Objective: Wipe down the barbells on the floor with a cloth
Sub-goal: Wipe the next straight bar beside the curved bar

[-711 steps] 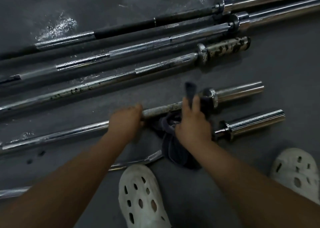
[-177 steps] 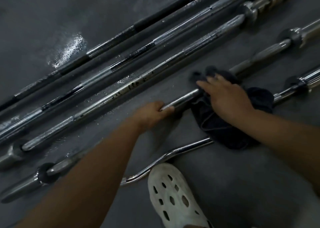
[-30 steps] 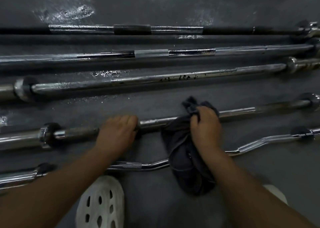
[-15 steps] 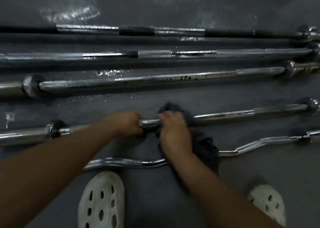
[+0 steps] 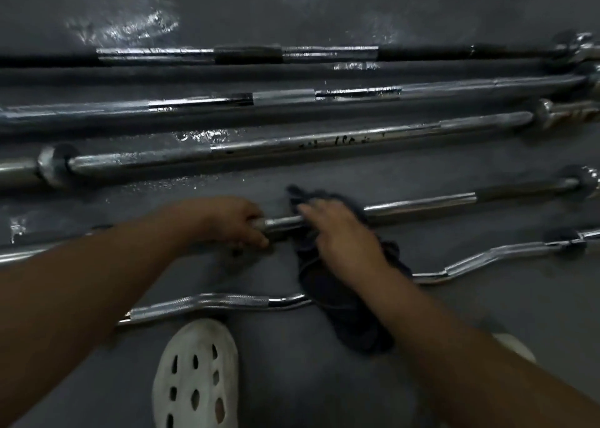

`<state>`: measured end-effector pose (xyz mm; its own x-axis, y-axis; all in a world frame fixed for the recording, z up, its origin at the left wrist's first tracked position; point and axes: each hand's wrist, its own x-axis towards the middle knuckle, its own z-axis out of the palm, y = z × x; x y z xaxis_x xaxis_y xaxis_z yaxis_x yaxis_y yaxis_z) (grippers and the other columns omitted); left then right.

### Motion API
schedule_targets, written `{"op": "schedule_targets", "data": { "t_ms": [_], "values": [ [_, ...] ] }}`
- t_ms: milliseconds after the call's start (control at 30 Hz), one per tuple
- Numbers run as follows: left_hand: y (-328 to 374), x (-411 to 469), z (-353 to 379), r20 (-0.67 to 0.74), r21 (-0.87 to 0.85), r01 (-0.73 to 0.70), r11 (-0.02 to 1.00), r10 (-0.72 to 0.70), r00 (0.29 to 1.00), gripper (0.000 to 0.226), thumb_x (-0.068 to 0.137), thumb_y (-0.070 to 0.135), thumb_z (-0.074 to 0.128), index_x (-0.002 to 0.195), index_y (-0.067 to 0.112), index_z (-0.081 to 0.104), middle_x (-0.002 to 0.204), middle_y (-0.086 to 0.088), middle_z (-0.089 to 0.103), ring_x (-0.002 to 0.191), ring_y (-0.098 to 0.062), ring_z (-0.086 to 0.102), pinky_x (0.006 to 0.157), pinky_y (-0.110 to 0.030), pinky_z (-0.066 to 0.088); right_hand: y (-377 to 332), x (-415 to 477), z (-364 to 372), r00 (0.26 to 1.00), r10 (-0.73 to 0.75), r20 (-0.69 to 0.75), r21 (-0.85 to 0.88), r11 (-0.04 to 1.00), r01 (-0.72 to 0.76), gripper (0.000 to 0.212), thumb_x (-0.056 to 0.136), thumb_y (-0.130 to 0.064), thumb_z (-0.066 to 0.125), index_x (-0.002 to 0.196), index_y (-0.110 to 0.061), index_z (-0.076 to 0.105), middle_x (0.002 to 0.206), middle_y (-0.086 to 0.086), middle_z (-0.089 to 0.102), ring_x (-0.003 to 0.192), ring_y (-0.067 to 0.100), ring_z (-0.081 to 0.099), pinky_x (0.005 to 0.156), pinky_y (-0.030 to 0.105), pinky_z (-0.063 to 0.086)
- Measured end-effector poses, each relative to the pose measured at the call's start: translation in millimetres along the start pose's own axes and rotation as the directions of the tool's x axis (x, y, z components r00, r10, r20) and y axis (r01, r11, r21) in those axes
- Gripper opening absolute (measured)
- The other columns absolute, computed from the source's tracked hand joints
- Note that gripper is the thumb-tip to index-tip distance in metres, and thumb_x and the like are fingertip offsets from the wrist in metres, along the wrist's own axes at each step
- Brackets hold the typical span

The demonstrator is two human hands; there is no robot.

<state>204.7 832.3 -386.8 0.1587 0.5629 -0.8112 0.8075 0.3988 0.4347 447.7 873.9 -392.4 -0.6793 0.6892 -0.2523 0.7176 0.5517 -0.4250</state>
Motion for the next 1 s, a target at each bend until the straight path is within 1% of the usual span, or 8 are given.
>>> {"op": "schedule_targets", "data": {
  "t_ms": [167, 333, 433, 533, 700, 800, 900, 1000],
  "values": [
    [6, -16, 71, -0.666, 0.385, 0.104, 0.917, 0.198, 0.720, 0.021, 0.086, 0.037, 0.055, 0.093, 0.017, 0.057, 0.088, -0.010, 0.064, 0.080, -0.035, 0.064, 0.063, -0.035, 0.044, 30, -7, -1, 0.898, 0.369, -0.239, -0.062, 0.917, -0.393, 0.047, 0.078, 0.001, 0.055, 0.123, -0.008, 0.064, 0.129, 0.018, 0.059, 0.121, 0.043, 0.050, 0.113, 0.040, 0.026],
    [1, 0, 5, 0.081, -0.133, 0.023, 0.991, -0.013, 0.997, 0.026, 0.085, 0.038, 0.073, 0.096, 0.015, 0.070, 0.075, -0.001, 0.071, 0.069, -0.020, 0.066, 0.069, -0.031, 0.050, -43, -8, 21, 0.999, -0.020, 0.050, -0.019, 1.000, 0.021, 0.059, 0.086, -0.008, 0.048, 0.144, -0.020, 0.047, 0.150, 0.005, 0.043, 0.138, 0.036, 0.036, 0.106, 0.042, 0.041],
    [-5, -3, 17, -0.200, 0.170, 0.018, 0.985, 0.016, 0.980, 0.031, 0.088, 0.051, 0.065, 0.099, 0.022, 0.062, 0.084, 0.005, 0.063, 0.082, -0.020, 0.062, 0.069, -0.032, 0.044, 25, -11, 3, 0.990, 0.111, -0.089, -0.082, 0.990, -0.118, 0.061, 0.081, -0.009, 0.042, 0.140, -0.016, 0.052, 0.145, 0.012, 0.049, 0.132, 0.039, 0.044, 0.114, 0.042, 0.033],
    [5, -20, 72, -0.619, 0.386, 0.109, 0.916, 0.170, 0.767, 0.027, 0.089, 0.044, 0.063, 0.097, 0.018, 0.057, 0.091, -0.010, 0.064, 0.084, -0.034, 0.063, 0.064, -0.036, 0.041, 25, -14, 7, 0.913, 0.352, -0.207, -0.039, 0.929, -0.367, 0.053, 0.080, -0.003, 0.050, 0.133, -0.010, 0.058, 0.139, 0.016, 0.052, 0.132, 0.044, 0.042, 0.116, 0.040, 0.024],
    [7, -7, 12, -0.054, -0.009, 0.051, 0.999, -0.052, 0.997, 0.029, 0.083, 0.043, 0.074, 0.096, 0.018, 0.067, 0.092, -0.004, 0.074, 0.081, -0.026, 0.068, 0.067, -0.030, 0.049, -42, -6, 21, 0.997, -0.039, 0.069, 0.012, 0.999, 0.039, 0.062, 0.088, -0.004, 0.043, 0.148, -0.020, 0.043, 0.154, 0.006, 0.038, 0.141, 0.038, 0.031, 0.112, 0.045, 0.035],
    [-1, -8, 20, -0.288, 0.190, 0.046, 0.981, 0.011, 0.958, 0.033, 0.085, 0.049, 0.070, 0.102, 0.022, 0.062, 0.093, 0.003, 0.065, 0.090, -0.025, 0.064, 0.071, -0.032, 0.046, 24, -6, 0, 0.993, 0.102, -0.058, -0.026, 0.994, -0.103, 0.065, 0.080, -0.011, 0.034, 0.143, -0.016, 0.050, 0.148, 0.011, 0.046, 0.136, 0.036, 0.041, 0.117, 0.039, 0.027],
    [4, -21, 70, -0.650, 0.394, 0.120, 0.911, 0.184, 0.737, 0.021, 0.082, 0.027, 0.071, 0.094, 0.018, 0.056, 0.089, -0.009, 0.065, 0.080, -0.035, 0.063, 0.063, -0.037, 0.046, 26, -9, 4, 0.927, 0.340, -0.158, 0.007, 0.939, -0.343, 0.062, 0.078, -0.002, 0.044, 0.138, -0.011, 0.053, 0.144, 0.016, 0.048, 0.136, 0.044, 0.037, 0.119, 0.040, 0.018],
    [8, -13, 41, -0.370, 0.241, 0.077, 0.967, 0.018, 0.929, 0.023, 0.085, 0.037, 0.068, 0.099, 0.021, 0.059, 0.089, -0.004, 0.067, 0.082, -0.029, 0.065, 0.058, -0.028, 0.040, -38, -7, 25, 0.990, 0.129, -0.048, 0.030, 0.991, -0.128, 0.062, 0.080, 0.001, 0.049, 0.141, -0.011, 0.051, 0.148, 0.014, 0.045, 0.137, 0.046, 0.033, 0.115, 0.045, 0.028]
  ]
}}
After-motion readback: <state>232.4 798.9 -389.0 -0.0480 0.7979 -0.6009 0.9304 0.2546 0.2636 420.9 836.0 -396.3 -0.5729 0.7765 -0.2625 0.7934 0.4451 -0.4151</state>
